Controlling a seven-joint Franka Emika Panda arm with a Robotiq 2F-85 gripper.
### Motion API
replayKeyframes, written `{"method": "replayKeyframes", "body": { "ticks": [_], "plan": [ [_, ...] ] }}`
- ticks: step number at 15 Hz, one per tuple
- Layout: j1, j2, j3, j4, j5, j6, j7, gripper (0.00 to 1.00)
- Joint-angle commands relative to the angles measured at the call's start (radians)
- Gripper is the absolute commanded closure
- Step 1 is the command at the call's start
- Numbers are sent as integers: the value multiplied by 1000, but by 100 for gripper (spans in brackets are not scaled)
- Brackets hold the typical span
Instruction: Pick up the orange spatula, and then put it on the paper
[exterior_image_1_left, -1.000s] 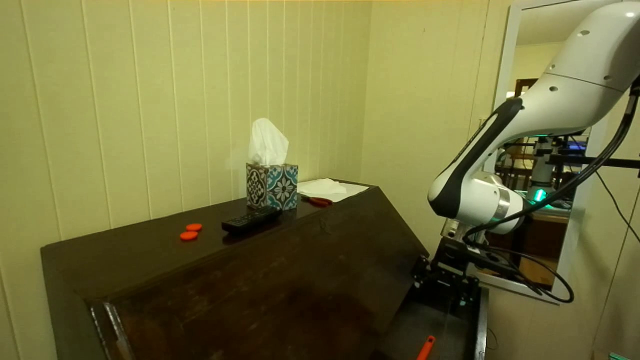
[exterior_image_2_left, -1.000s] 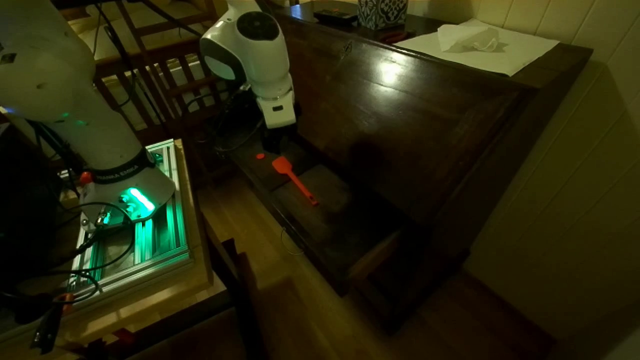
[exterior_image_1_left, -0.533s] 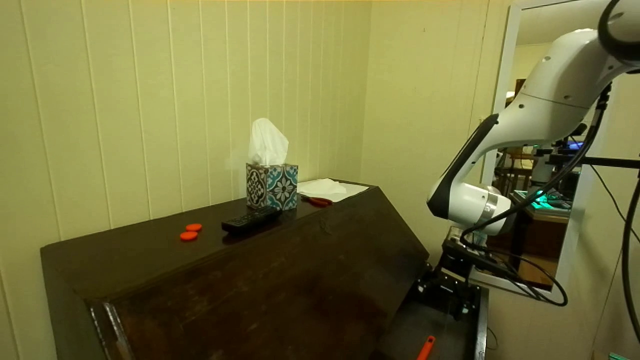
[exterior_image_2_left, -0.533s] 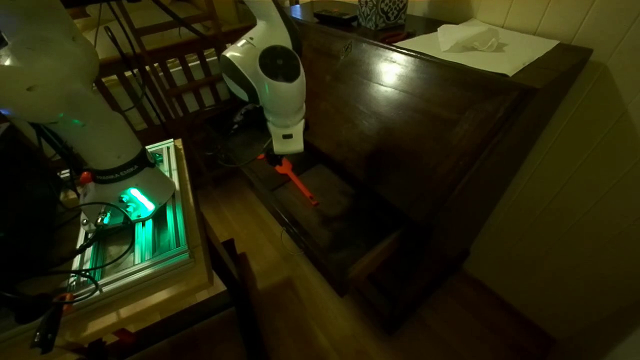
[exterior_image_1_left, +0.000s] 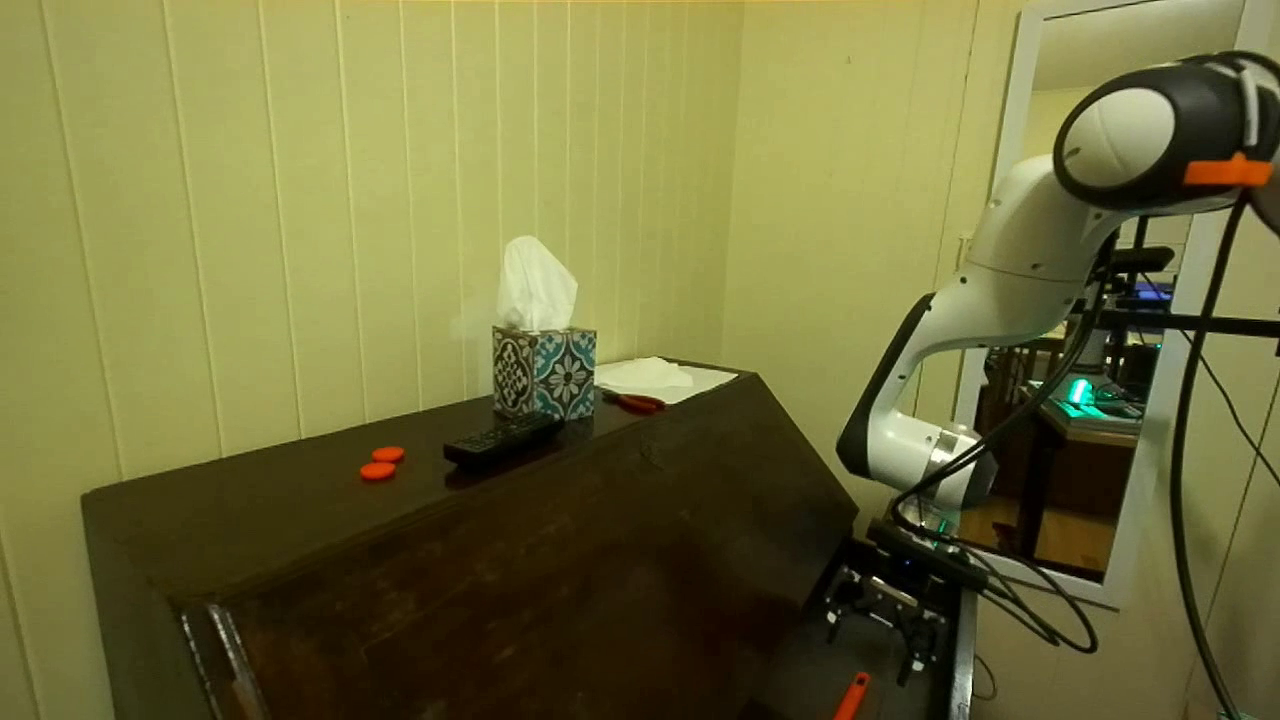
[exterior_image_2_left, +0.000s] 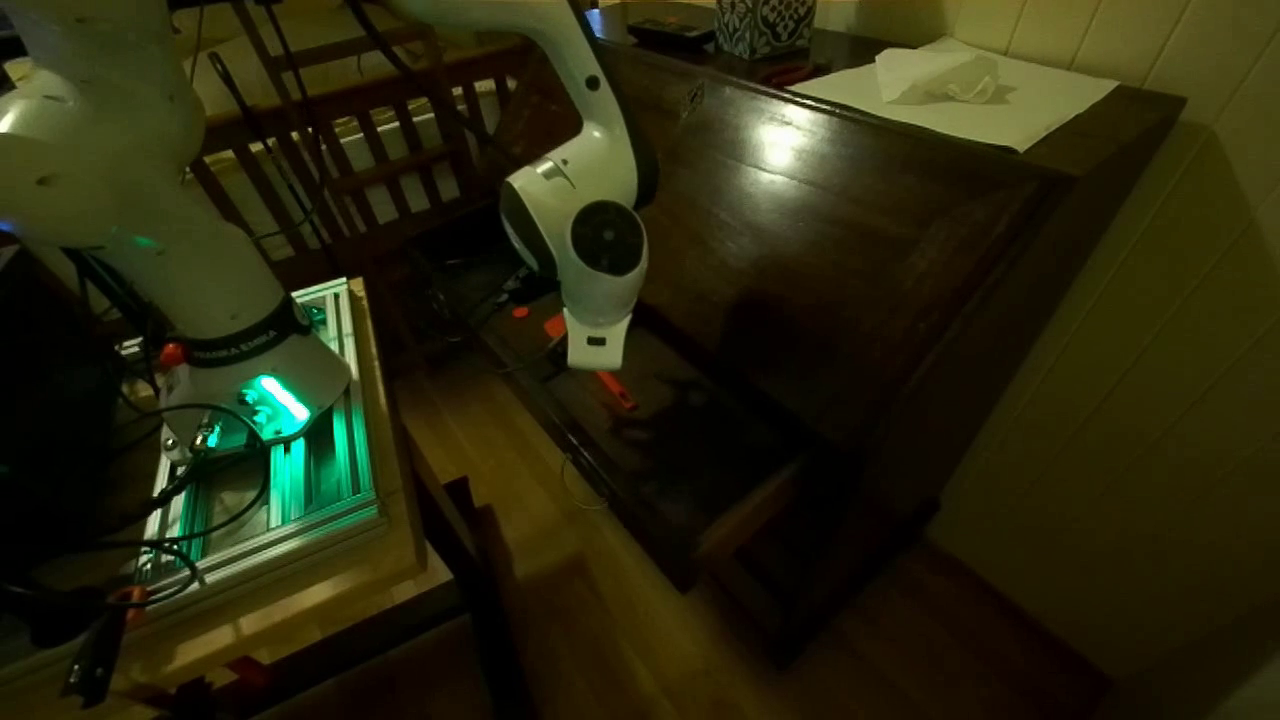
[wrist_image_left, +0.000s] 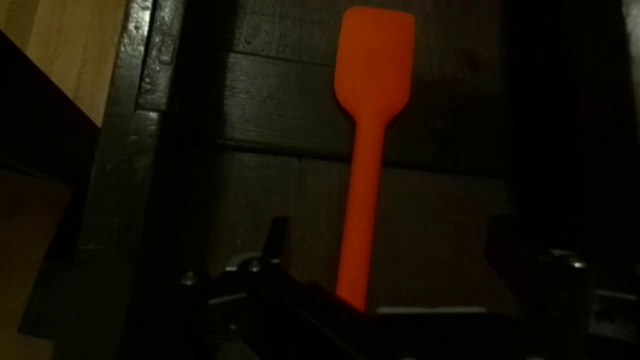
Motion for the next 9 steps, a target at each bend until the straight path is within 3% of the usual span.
{"method": "replayKeyframes", "body": {
  "ticks": [1, 9],
  "plan": [
    [6, 103, 19, 97, -2, -23, 56, 0],
    [28, 216, 22, 207, -39, -58, 171, 0]
  ]
}}
